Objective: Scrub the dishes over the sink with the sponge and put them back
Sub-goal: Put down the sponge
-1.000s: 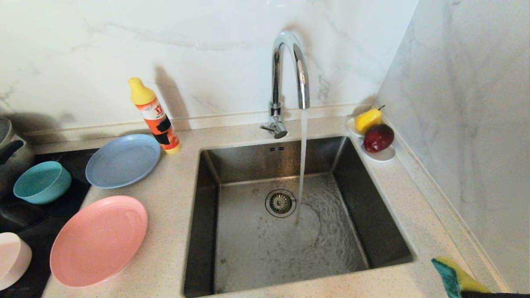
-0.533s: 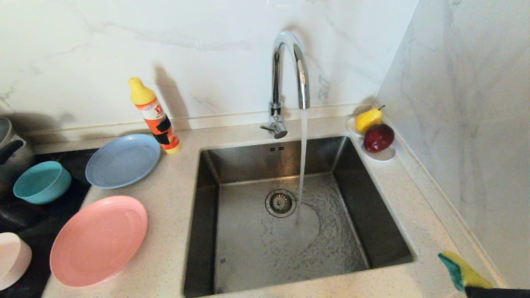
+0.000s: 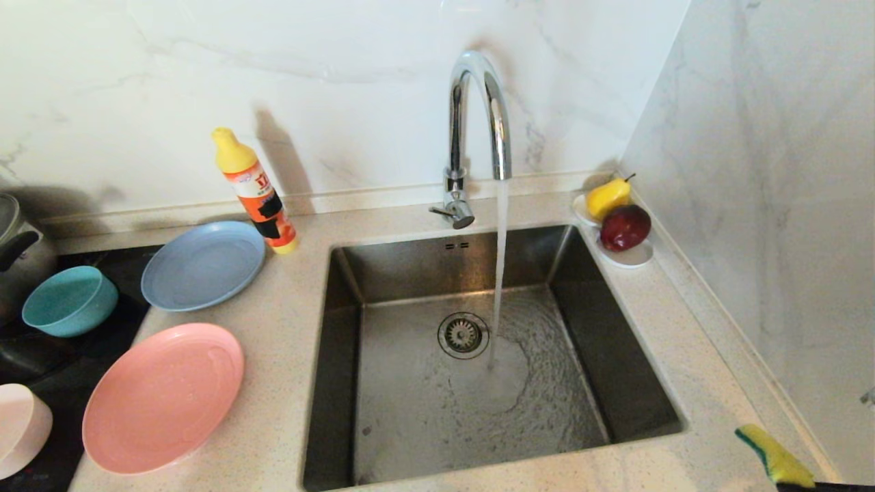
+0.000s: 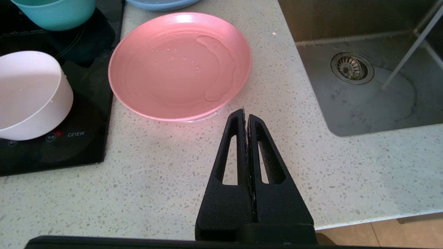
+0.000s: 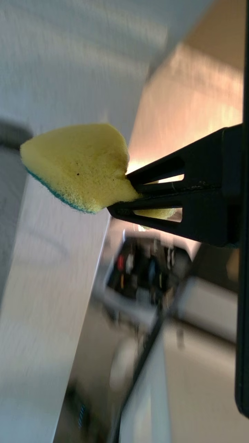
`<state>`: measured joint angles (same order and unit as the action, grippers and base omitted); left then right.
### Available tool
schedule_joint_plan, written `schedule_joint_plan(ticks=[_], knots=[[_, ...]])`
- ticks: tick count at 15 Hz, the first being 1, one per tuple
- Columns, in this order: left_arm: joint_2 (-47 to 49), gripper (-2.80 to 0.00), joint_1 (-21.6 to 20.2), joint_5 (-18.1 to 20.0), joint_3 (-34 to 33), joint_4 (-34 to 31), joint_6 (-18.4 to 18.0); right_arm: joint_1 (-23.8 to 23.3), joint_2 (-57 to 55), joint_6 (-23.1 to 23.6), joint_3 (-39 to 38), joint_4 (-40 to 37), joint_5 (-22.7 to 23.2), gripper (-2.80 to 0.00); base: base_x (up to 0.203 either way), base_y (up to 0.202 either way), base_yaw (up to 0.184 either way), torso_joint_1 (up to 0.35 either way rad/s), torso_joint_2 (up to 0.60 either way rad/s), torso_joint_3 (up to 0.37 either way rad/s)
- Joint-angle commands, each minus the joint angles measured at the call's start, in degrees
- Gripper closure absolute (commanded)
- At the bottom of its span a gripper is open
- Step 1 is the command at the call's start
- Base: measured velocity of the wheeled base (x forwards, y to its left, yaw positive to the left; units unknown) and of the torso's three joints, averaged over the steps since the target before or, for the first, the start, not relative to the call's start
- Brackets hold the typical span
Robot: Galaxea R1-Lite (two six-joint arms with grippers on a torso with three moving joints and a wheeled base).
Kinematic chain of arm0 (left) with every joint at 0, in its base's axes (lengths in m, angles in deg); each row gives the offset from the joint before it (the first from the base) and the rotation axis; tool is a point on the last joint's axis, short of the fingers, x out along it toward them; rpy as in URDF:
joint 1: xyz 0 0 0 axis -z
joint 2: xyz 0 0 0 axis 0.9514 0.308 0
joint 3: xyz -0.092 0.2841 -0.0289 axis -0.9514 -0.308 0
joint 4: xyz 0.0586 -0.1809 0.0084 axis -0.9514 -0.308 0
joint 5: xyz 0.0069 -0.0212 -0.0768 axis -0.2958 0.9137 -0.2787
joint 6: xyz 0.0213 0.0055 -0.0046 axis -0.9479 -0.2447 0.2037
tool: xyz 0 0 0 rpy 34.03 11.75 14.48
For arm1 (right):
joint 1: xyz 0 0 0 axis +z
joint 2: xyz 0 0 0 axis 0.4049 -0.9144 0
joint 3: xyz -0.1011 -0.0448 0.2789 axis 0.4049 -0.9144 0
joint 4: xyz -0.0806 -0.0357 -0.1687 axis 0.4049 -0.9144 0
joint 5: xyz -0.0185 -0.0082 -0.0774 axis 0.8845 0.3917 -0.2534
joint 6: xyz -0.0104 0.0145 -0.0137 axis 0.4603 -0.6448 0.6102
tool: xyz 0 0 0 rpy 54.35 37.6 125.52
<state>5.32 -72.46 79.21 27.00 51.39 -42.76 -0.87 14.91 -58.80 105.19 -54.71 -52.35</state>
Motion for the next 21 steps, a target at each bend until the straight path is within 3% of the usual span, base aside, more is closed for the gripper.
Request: schedule_joint_plan(ticks=[1,4,8,11,15,21], knots=[[0.12,0.00,-0.04,0.04,-0.01,-0.10,-0.06,0.07,-0.58,3.21,-4.14,4.48,-3.80,0.00,0.000,0.000,0.000,0.000,0.00,0.000],[0.12,0.00,-0.04,0.04,-0.01,-0.10,-0.03,0.10,-4.13,9.76,-9.95,14.59,-10.22,0.00,0.000,0.000,0.000,0.000,0.00,0.000],[0.12,0.00,-0.04,-0.05,-0.01,-0.10,-0.01,0.29,-10.39,11.69,-13.58,21.77,-11.45,0.00,0.000,0.000,0.000,0.000,0.00,0.000],[0.12,0.00,-0.04,-0.03,-0.01,-0.10,-0.01,-1.29,-19.72,12.91,-17.59,34.50,-12.32,0.00,0.000,0.000,0.000,0.000,0.00,0.000],[0.12,0.00,-0.04,-0.05,-0.01,-0.10,-0.01,-10.46,-29.37,18.94,-19.98,48.41,-7.40,0.00,0.000,0.000,0.000,0.000,0.00,0.000],[0.12,0.00,0.03,-0.01,-0.01,-0.10,-0.01,-14.84,-34.32,26.63,-17.35,52.85,-5.13,0.00,0.000,0.000,0.000,0.000,0.00,0.000]])
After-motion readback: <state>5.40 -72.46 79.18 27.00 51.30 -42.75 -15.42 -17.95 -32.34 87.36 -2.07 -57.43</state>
